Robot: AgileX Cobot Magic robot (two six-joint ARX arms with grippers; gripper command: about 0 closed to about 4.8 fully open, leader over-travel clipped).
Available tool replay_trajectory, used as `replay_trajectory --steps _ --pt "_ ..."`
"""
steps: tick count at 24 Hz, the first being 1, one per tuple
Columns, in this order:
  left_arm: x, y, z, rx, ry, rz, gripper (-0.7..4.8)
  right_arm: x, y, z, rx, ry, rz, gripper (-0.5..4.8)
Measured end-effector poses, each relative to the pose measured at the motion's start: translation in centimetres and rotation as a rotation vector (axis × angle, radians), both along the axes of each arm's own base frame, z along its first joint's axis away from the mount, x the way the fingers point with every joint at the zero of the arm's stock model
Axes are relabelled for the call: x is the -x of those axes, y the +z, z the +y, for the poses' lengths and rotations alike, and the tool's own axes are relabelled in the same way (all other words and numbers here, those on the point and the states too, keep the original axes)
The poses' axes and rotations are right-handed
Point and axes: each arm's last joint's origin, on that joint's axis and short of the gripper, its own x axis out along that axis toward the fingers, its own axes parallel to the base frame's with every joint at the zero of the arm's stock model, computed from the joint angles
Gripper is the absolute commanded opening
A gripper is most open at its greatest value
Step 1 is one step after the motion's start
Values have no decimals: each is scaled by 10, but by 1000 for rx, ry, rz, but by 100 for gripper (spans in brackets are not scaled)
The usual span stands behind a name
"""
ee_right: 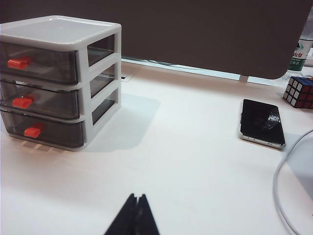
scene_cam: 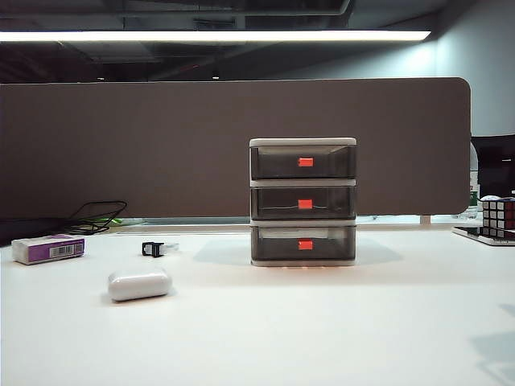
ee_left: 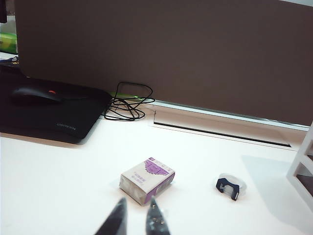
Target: Open the second layer of the drawer on the table, pick up the earphone case on the table and put it in, and finally close the drawer.
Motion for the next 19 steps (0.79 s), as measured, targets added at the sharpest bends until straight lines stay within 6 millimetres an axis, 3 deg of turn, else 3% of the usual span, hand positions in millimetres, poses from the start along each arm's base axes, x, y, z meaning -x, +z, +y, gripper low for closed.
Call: replay_trajectory --steps 15,19 --pt "0 0 0 0 -1 0 52 0 0 0 0 0 0 -5" --pt "0 0 -4 49 -122 1 52 0 0 1 -38 26 7 -5"
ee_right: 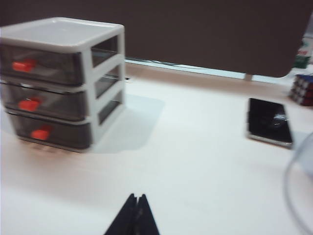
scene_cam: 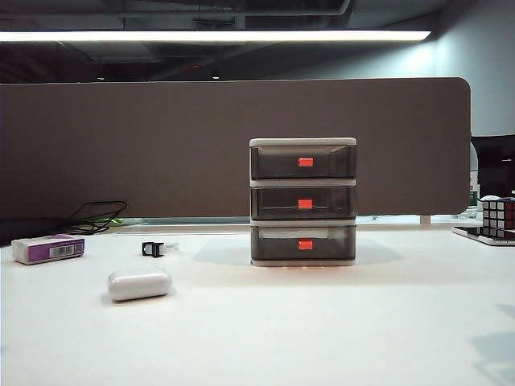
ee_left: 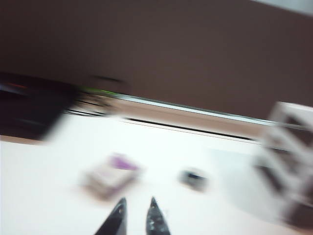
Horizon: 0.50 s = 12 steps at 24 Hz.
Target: Open the second layer of the drawer on the table, pick up the earphone case on the table and put it in, and finally close the drawer.
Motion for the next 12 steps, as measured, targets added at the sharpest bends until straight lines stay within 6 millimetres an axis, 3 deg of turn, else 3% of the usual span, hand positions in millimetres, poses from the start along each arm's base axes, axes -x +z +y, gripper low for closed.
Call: replay_trajectory --steps 9,12 --pt "5 -4 -15 118 -533 88 52 5 -6 10 -206 365 141 -5" --pt "7 -6 -20 126 -613 124 52 5 -6 11 -209 380 142 -5"
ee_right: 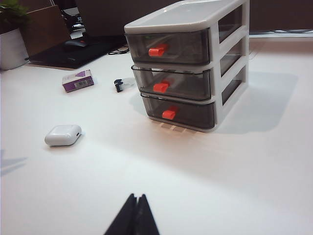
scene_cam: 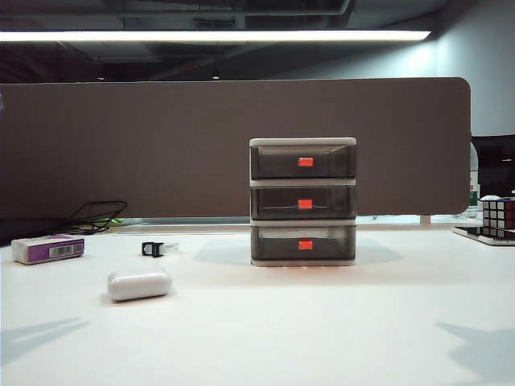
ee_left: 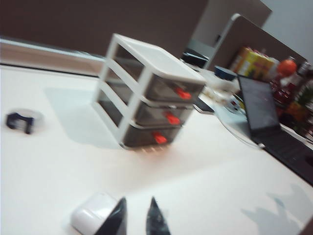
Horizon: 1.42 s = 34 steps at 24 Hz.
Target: Open the second layer of the drawer on the table, pick up the earphone case on the table and put it in, and finally close the drawer.
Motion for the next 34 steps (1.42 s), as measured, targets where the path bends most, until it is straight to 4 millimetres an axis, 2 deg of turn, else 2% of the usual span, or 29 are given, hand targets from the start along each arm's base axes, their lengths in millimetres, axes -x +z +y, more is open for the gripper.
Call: replay_trajectory --steps 6,14,16,20,23,28,30,34 --pt "4 -5 -12 -29 -122 38 53 0 0 0 -63 -7 45 -5" --pt "8 -6 -23 -42 -151 38 56 1 1 1 -164 13 112 -5" --pt "10 -4 -27 -46 -157 12 56 2 6 2 -168 37 100 -5" --pt "10 -1 -33 -44 -146 -15 57 6 30 4 -162 41 17 -5" --pt "2 1 -41 -64 -155 30 57 5 43 3 -145 24 6 -5" --pt "-16 28 -54 -100 -159 -22 58 -2 55 4 -119 17 23 -5" --pt "-39 36 -69 -152 -174 -15 72 -13 63 5 -111 -22 44 -5" --pt "-61 26 -87 -163 -280 13 90 -28 76 7 -105 -36 46 -5"
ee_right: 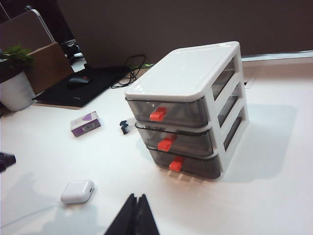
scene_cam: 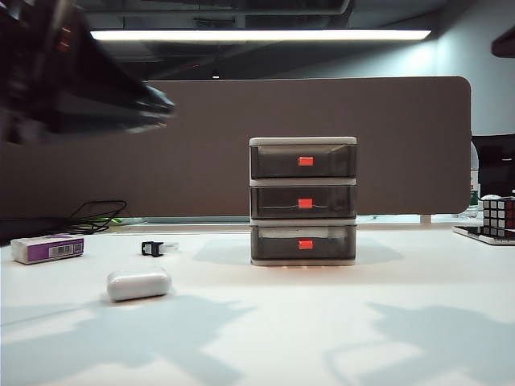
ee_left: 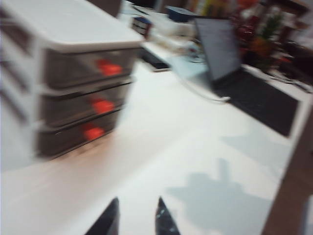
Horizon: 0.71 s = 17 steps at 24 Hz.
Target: Open the second layer of the drawer on the table, pick up the earphone case on the table and put it in, and finally close the drawer.
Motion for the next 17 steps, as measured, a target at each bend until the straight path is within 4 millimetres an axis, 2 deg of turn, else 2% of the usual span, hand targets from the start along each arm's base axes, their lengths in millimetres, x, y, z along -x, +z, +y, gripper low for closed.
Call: replay_trajectory --steps 3,7,8,11,13,17 --pt "-16 -5 -15 69 -115 -23 90 -20 9 3 4 9 36 -5" --pt "-32 -12 -28 169 -155 48 93 -45 17 6 7 38 95 -5" --pt "-38 -16 -35 179 -154 74 93 -61 24 8 18 61 103 -5" --pt "-32 -25 -49 150 -112 91 78 -81 36 11 39 101 92 -5" --pt "-22 -29 -71 91 -50 27 79 -109 48 18 59 143 85 -5" --pt "-20 -28 -92 66 -44 -22 80 -132 54 28 80 203 82 -5"
